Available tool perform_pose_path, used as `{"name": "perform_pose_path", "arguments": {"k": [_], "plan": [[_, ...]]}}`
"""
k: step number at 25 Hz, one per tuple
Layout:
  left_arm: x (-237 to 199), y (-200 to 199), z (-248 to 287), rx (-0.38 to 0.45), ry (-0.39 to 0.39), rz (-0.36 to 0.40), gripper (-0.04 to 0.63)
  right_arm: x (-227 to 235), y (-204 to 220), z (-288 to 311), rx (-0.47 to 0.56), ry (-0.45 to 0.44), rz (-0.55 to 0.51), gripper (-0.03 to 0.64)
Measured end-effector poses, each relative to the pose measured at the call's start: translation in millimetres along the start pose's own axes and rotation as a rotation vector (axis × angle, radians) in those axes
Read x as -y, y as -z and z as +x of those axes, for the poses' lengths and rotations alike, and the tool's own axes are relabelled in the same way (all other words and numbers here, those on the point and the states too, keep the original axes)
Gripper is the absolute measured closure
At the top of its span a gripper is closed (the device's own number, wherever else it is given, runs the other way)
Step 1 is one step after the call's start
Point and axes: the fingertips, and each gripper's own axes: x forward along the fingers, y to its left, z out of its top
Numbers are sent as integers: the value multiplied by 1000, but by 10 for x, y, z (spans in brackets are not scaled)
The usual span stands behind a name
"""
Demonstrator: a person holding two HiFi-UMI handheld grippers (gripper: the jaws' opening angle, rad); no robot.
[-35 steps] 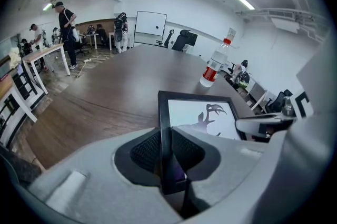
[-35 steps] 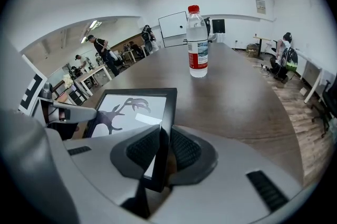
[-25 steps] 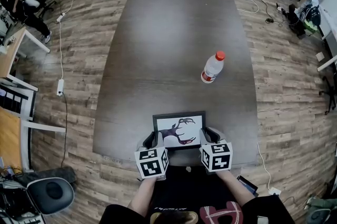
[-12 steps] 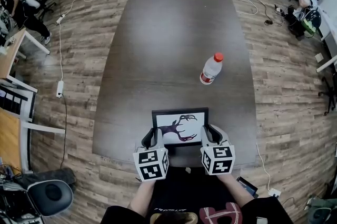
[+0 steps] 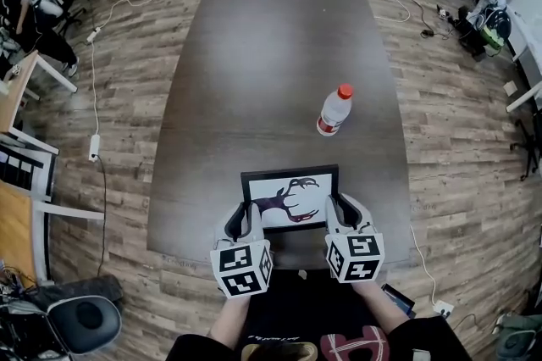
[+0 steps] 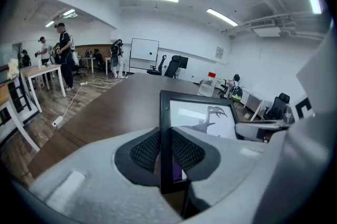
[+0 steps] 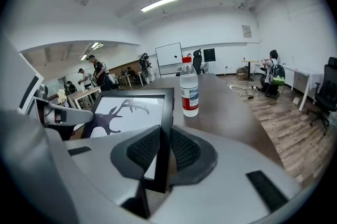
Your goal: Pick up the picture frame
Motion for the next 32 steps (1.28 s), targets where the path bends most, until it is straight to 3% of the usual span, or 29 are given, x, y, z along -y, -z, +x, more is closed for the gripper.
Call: {"name": "perform_pose_path", "arguments": {"k": [17, 25, 32], "plan": [[172, -348, -89, 103, 25, 14, 522, 80, -423, -189, 112, 33, -67, 543], [280, -576, -198, 183, 35, 90, 522, 104, -684, -307, 173, 50, -101, 543], [372, -710, -218, 217, 43, 108, 522, 166, -822, -375, 203, 54, -110, 543]]}}
